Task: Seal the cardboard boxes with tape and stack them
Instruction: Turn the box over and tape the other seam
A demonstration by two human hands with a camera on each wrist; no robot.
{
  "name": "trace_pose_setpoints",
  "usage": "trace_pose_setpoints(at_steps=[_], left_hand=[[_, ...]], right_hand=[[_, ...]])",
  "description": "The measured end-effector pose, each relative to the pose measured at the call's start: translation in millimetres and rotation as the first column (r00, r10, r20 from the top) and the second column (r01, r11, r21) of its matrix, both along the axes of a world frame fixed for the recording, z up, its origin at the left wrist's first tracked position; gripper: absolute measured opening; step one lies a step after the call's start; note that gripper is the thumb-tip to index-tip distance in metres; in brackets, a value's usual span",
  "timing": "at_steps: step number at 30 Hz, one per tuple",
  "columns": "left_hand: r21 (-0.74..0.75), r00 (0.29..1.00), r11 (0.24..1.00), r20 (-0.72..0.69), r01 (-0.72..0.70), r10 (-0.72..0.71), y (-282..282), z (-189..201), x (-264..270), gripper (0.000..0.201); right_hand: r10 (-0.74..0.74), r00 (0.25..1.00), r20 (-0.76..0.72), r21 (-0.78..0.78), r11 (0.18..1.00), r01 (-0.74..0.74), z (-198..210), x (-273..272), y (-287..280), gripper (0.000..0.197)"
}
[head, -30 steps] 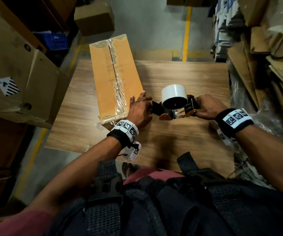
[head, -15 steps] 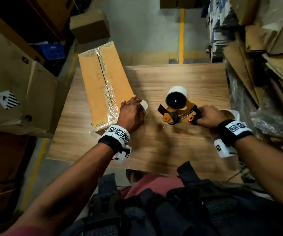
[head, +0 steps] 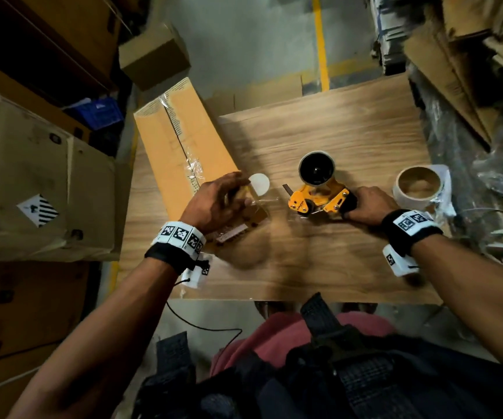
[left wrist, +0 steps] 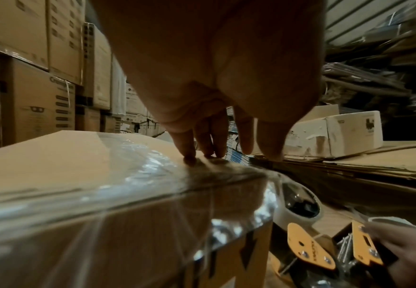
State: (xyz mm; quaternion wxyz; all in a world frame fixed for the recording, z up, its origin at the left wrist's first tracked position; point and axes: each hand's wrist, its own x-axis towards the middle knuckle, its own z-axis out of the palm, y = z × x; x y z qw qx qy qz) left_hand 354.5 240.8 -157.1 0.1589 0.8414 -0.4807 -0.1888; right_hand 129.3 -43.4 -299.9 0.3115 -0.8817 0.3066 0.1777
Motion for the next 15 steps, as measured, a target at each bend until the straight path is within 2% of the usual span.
trace_pose_setpoints(at_steps=[3,7,9,10,12,14,15], left_hand=[[0.056,1.000,0.998,0.001,0.025,-0.025,4,-3,1,0.043],[0.116,0.992,0.991,0.096,0.074,-0.085,0,-2,3,0.047],[0.130,0.986,0.987,0.126,0.090,-0.106,-1,-4,4,0.047],[0.130,0.983,0.987,0.142,0.095,-0.113,-2,-5,4,0.046],[0.106,0.982,0.991,0.160,0.086,-0.103,-2,-6,4,0.043],[0.082,0.985,0.995,0.154,0.065,-0.077,-3,-8,5,0.045],[0.082,0.986,0.995,0.151,0.061,-0.073,-4,-8,6,0.046]], right_hand=[[0.004,1.000,-0.016,-0.068,0.998,-0.006,1,-2,2,0.056],[-0.023,0.998,-0.066,-0.140,0.990,0.014,13,-5,7,0.056],[-0.040,0.997,-0.060,-0.247,0.969,0.025,22,-9,11,0.072],[-0.038,0.999,0.000,-0.310,0.950,0.036,28,-9,15,0.078],[0.013,0.964,0.264,-0.332,0.940,0.078,41,-2,27,0.078],[0.020,0.843,0.538,-0.115,0.992,0.050,51,18,47,0.072],[-0.041,0.802,0.595,0.061,0.998,0.006,55,31,57,0.071]])
